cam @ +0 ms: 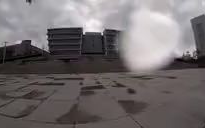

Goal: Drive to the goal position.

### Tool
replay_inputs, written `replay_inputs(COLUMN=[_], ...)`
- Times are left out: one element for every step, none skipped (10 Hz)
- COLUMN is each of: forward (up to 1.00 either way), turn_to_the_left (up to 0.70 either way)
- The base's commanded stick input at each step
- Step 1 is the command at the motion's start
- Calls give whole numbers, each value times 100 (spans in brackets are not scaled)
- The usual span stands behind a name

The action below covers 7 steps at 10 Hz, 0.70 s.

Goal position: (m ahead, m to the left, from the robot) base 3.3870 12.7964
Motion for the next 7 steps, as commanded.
replay_inputs(forward=[70,70,70,70,70,70,70], turn_to_the_left=[35,35,35,27,2,1,0])
